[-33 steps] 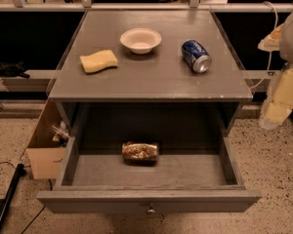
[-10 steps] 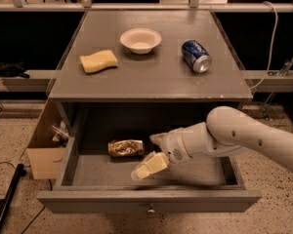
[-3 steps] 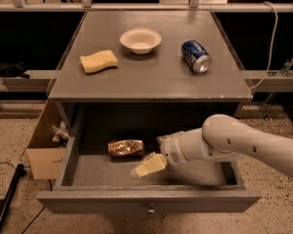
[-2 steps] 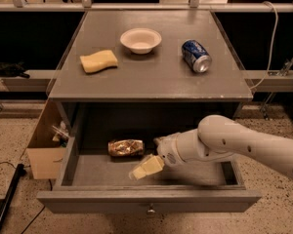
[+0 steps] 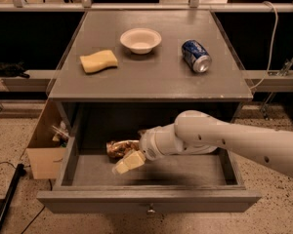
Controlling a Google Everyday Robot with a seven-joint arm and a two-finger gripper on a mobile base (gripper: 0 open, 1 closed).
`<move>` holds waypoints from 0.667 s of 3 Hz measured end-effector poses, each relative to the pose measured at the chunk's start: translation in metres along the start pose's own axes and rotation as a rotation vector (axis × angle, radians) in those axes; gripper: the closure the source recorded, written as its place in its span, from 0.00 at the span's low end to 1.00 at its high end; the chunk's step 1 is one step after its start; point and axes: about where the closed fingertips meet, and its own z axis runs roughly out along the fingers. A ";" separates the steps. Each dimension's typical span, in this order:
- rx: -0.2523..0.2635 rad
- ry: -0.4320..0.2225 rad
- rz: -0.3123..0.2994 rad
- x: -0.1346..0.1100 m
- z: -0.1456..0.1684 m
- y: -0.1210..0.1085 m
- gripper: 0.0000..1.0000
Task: Pick orange can from top drawer and place on counter
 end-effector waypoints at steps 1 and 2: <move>0.013 -0.005 -0.021 -0.007 0.005 0.000 0.00; 0.036 -0.016 -0.044 -0.002 0.007 0.000 0.00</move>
Offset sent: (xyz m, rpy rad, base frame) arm 0.0023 0.0007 -0.0072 -0.0129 -0.0964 -0.0154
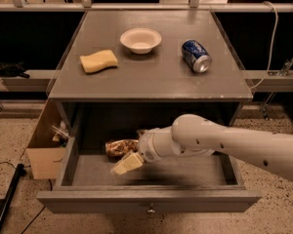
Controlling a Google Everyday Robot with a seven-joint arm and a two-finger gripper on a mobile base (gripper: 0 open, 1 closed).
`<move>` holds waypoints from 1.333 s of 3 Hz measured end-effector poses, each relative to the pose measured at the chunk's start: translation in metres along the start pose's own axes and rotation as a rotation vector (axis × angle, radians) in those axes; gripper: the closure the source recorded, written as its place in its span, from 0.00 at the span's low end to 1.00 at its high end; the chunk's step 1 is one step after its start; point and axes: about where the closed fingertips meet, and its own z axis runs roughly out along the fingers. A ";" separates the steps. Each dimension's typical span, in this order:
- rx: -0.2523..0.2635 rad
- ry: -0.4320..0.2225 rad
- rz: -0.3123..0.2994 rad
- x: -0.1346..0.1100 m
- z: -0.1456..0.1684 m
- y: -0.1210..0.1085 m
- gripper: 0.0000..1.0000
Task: Pick orange can from top drawer and place on counter
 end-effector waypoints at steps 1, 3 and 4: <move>0.000 0.001 0.000 0.000 0.001 0.000 0.00; 0.025 0.016 -0.078 -0.024 0.027 -0.012 0.00; 0.026 0.017 -0.084 -0.026 0.029 -0.012 0.00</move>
Offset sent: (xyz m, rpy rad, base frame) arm 0.0120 0.0108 -0.0059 -0.0302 -0.0192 0.0067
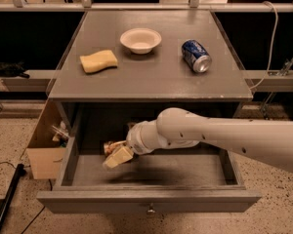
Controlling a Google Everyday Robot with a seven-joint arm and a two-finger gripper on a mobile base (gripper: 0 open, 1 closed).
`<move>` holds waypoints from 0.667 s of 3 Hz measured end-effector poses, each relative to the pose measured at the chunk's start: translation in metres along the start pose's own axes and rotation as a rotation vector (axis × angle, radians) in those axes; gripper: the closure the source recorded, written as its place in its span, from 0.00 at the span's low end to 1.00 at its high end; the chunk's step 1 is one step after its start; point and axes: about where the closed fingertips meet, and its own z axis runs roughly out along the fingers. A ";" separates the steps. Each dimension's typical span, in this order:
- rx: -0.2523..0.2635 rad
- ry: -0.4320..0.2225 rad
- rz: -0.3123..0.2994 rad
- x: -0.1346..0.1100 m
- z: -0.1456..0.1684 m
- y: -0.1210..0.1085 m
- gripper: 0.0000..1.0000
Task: Pick orange can from top drawer and place on counter
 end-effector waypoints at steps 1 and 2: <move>0.000 0.000 0.000 0.000 0.000 0.000 0.18; 0.000 0.000 0.000 0.000 0.000 0.000 0.49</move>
Offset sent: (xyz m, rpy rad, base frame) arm 0.0000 0.0000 0.0000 0.0000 0.0000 0.0001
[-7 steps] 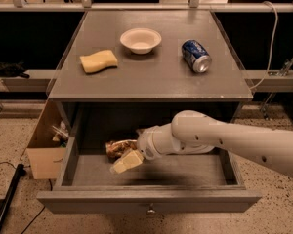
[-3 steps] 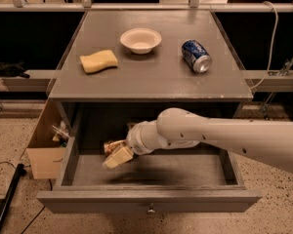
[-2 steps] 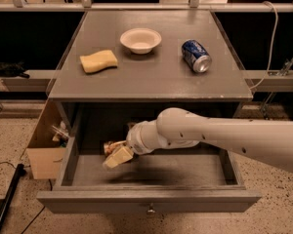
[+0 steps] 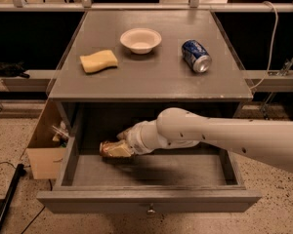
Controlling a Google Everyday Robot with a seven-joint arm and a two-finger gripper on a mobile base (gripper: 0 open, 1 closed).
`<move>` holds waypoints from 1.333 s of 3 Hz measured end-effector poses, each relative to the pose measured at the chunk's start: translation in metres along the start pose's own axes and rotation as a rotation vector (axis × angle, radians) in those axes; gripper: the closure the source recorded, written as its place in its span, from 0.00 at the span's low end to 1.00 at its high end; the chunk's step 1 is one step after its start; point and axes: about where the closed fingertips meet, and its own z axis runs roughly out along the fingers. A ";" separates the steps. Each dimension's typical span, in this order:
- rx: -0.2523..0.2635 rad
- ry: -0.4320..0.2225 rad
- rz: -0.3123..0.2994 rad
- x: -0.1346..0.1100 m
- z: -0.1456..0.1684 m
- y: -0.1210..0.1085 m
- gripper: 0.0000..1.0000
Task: Pick orange can from top drawer and place on counter
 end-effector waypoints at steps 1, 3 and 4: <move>0.000 0.000 0.000 0.000 0.000 0.000 0.72; 0.000 0.000 0.000 0.000 0.000 0.000 1.00; 0.000 0.000 0.000 0.000 0.000 0.000 1.00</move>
Offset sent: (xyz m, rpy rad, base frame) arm 0.0000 0.0000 0.0000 0.0000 0.0000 0.0000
